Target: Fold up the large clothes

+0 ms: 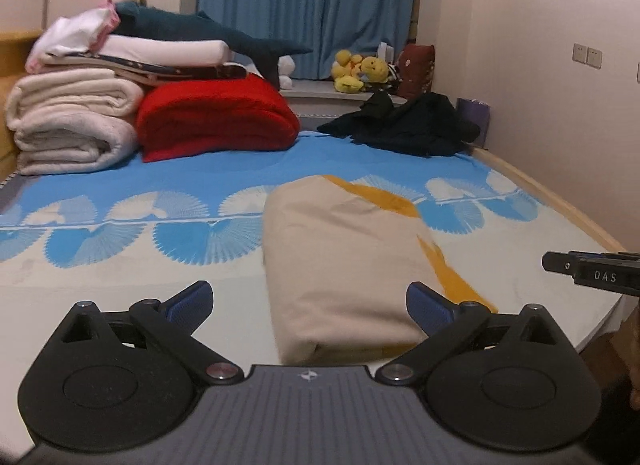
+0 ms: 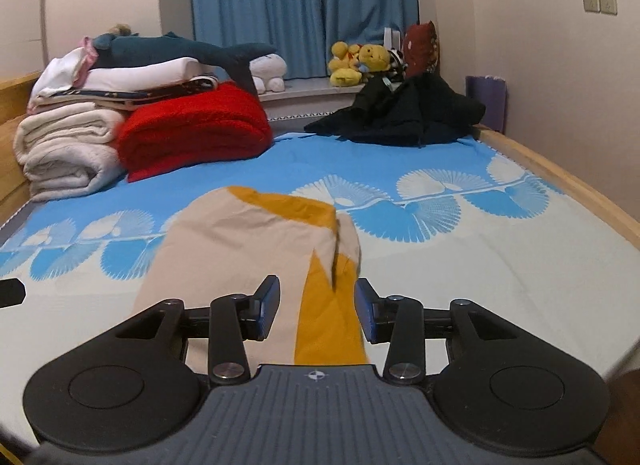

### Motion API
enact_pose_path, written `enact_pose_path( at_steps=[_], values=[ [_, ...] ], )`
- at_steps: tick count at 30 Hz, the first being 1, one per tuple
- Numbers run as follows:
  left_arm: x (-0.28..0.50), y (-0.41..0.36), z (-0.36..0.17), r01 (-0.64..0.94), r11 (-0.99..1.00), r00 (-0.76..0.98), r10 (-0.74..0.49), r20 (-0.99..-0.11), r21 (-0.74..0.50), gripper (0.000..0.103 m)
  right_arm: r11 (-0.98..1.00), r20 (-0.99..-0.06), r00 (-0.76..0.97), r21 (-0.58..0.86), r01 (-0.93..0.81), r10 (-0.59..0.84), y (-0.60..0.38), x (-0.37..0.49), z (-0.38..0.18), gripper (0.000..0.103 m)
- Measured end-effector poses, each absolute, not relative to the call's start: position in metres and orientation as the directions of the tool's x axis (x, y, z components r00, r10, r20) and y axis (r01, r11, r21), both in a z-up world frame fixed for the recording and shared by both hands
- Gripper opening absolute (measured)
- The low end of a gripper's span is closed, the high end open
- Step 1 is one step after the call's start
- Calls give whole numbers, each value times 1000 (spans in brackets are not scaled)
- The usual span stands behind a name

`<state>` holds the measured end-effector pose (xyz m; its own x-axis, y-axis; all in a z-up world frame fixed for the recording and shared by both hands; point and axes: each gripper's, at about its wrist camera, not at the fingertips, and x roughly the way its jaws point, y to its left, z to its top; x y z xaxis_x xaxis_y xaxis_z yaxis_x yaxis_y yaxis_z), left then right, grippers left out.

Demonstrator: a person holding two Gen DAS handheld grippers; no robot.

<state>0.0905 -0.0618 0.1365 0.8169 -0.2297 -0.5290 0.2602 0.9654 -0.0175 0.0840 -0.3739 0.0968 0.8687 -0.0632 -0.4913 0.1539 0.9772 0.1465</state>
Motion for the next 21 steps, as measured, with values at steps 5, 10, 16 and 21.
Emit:
enact_pose_path(
  at_steps=[5, 10, 16, 21],
  values=[
    [46, -63, 120, 207, 977, 813, -197, -547, -45, 103, 975, -541, 837, 135, 176, -76, -356, 36, 88, 49],
    [51, -70, 99, 235, 971, 762, -214, -611, -47, 103, 960, -585, 809, 190, 207, -59, -348, 15, 78, 50],
    [61, -72, 88, 227, 974, 774, -190, -604, -15, 103, 981, -583, 810, 112, 159, -65, -329, 20, 71, 52],
    [67, -73, 83, 231, 972, 754, -201, -625, -33, 103, 984, -589, 805, 95, 151, -67, -324, 23, 67, 53]
  ],
)
